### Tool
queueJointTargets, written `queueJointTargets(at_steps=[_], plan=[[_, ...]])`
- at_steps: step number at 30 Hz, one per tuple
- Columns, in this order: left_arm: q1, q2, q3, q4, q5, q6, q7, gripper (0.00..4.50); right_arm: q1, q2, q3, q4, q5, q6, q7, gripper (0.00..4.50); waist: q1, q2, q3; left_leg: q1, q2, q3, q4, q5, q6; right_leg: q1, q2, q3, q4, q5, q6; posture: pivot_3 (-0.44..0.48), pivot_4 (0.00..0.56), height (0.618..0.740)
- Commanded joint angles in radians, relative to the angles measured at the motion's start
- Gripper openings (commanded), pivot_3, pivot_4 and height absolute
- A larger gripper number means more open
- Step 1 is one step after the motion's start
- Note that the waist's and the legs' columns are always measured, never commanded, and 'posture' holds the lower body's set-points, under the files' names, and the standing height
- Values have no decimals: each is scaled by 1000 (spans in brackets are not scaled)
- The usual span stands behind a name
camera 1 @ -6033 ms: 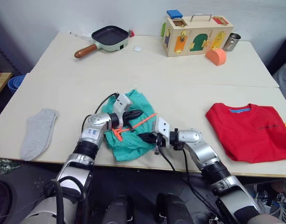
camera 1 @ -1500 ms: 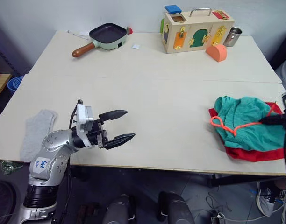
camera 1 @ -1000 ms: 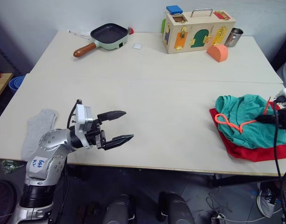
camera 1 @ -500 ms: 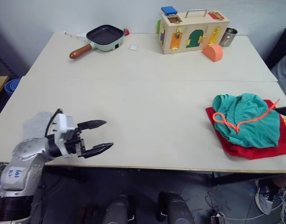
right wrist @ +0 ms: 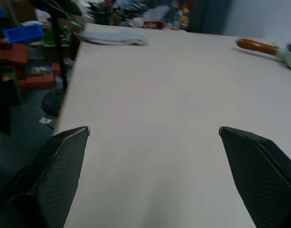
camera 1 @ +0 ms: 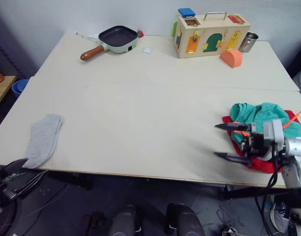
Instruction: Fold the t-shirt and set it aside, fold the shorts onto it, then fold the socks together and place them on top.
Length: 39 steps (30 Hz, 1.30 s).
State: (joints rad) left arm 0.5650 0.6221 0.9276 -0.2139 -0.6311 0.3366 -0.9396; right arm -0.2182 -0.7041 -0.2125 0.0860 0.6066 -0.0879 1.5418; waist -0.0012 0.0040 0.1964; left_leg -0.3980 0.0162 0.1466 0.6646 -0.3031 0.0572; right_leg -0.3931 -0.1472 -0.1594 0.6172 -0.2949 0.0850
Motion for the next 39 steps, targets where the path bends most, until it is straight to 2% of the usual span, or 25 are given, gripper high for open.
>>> queueJointTargets(at_steps=[1, 5, 9, 14, 17, 21, 24, 27, 30, 32, 36, 39], plan=[[81, -48, 105, 26, -26, -13, 22, 4500, 36, 34, -8, -96, 50, -19, 5, 4452, 2, -1, -1, 0, 0, 0, 0, -2, 3, 0, 0, 0, -2, 0, 0, 0, 150, 740], [197, -125, 198, 152, -20, 43, 124, 4500, 104, 100, 23, -194, 61, -34, -25, 4452, -4, -5, -3, 0, 0, 0, -3, -5, 7, 0, 0, 3, -7, -1, -2, 0, 150, 740], [205, -125, 192, 69, -71, 125, 187, 4500, 155, 105, 28, -237, 58, -39, -27, 4452, 5, -5, -3, 0, 1, 0, -3, -7, 3, -2, 0, 2, -5, -1, -2, 0, 150, 740], [102, -20, 150, -19, -132, 262, 282, 4500, 163, 99, 47, -262, 63, -21, -33, 4452, 21, -8, -5, 0, 1, -1, -3, -8, 5, -4, 0, 2, -6, -1, -2, 0, 150, 740], [-7, 88, 95, -67, -142, 389, 386, 4500, 149, 98, 59, -263, 59, -3, -44, 4452, 22, -8, -5, 2, 1, 0, -3, -8, 4, -3, 0, 3, -6, -1, -2, 0, 150, 740], [-155, 213, -10, -114, -139, 541, 477, 4500, 126, 92, 64, -252, 55, 12, -55, 4452, 19, -8, -5, 2, 0, 0, -3, -4, -3, 0, 0, 3, -1, -1, -2, 0, 150, 740], [-278, 284, -173, -101, -85, 613, 525, 4500, 109, 92, 68, -254, 52, 26, -73, 4452, 10, -7, -4, 3, 0, 1, -3, -4, -3, 0, 0, 3, 2, -1, -2, 0, 150, 740], [-377, 304, -288, -66, -60, 674, 555, 4500, 106, 95, 75, -269, 54, 40, -88, 4452, -2, -7, -4, 3, -1, 1, -3, -4, -4, -1, 1, 3, 3, -1, -2, 0, 150, 740], [-423, 330, -432, -6, 66, 635, 576, 4500, 126, 90, 84, -307, 66, 63, -97, 4452, -6, -7, -4, 3, 0, 2, -4, -3, -5, -1, 2, 3, 4, -1, -2, 0, 150, 740], [-434, 335, -478, 23, 119, 610, 577, 4500, 132, 91, 83, -315, 66, 69, -105, 4452, -3, -7, -4, 4, 0, 2, -4, -3, -6, -1, 2, 3, 4, -1, -3, 0, 150, 740], [-494, 306, -521, 79, 192, 558, 608, 3598, 130, 93, 71, -307, 56, 69, -126, 4500, 1, -5, -4, 8, 0, 3, -7, 0, -9, 1, 1, 5, 5, -2, -4, 0, 150, 740], [-528, 278, -547, 115, 226, 539, 614, 2645, 130, 95, 74, -310, 55, 71, -138, 4500, 2, -5, -5, 11, 0, 3, -11, 3, -12, 0, 1, 6, 5, -2, -4, 0, 150, 740]])
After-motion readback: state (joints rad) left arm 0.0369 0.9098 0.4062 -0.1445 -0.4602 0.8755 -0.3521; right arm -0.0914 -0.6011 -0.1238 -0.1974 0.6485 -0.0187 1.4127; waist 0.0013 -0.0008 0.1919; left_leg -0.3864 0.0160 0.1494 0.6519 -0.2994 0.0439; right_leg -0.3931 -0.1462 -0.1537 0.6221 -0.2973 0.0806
